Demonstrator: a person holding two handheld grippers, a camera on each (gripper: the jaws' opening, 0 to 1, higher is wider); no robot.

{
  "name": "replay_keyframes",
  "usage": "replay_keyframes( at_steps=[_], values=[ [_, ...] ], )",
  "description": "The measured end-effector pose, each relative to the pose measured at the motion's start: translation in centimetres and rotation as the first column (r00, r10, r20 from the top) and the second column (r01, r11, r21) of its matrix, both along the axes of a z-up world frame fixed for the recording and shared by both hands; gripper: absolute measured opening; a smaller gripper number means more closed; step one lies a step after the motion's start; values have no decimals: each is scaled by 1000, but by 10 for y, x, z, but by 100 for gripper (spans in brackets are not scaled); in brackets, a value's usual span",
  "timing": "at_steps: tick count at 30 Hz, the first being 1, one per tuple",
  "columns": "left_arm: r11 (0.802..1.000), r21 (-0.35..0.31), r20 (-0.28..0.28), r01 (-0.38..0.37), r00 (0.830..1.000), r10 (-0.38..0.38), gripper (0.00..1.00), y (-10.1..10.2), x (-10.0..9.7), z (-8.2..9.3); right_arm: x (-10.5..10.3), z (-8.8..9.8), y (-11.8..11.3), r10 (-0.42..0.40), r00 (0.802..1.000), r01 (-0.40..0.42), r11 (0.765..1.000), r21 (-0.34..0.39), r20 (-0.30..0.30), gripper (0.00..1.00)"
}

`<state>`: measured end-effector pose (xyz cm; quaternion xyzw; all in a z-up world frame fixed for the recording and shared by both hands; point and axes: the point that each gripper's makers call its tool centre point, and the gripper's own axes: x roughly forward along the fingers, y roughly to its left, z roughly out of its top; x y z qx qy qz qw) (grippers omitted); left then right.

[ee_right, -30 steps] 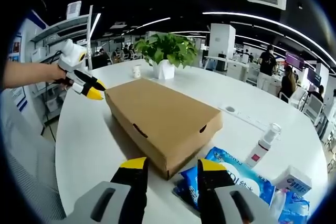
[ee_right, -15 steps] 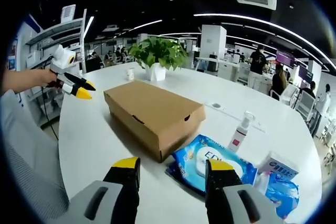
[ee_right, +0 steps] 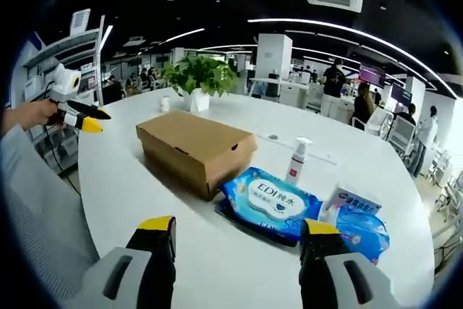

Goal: Operate the shoe box by opening the lid, removing the specified soft item, and placing it in the target area until the item is outside and the box remains undamaged.

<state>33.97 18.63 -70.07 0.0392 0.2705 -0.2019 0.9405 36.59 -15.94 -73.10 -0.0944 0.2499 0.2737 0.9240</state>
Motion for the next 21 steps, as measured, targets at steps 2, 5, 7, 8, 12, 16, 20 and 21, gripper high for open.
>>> replay_keyframes(
  at_steps=[2, 5, 7, 8, 12, 16, 20, 21],
  values=[
    [1000, -9, 3, 0, 1000, 0, 57, -3, -4, 2, -6, -1, -8, -22, 1000, 22, 1000, -9, -9, 73],
    [1000, -13, 0, 3, 1000, -3, 60, -5, -12, 3, -14, 2, -19, -56, 998, 56, 998, 10, -12, 74],
    [1000, -20, -7, 2, 1000, -2, 62, -5, -19, 2, -19, 3, -26, -72, 997, 72, 997, 10, -15, 77],
    [1000, -25, -5, 3, 1000, -3, 63, -6, -22, 3, -23, 5, -30, -82, 996, 83, 997, 3, -15, 78],
    [999, -31, -12, -11, 1000, 10, 66, -4, -35, 5, -36, 14, -43, -92, 996, 93, 995, -45, 12, 85],
    [999, -30, -16, -13, 1000, 12, 67, -5, -47, 9, -46, 21, -47, -101, 995, 102, 993, -55, 27, 96],
    [998, -49, 9, -47, 999, 47, 77, -2, -54, 17, -57, 28, -52, -109, 994, 111, 993, -51, 30, 99],
    [997, -53, 18, -59, 998, 61, 81, -1, -56, 20, -59, 30, -53, -114, 993, 115, 992, -49, 29, 99]
  ],
)
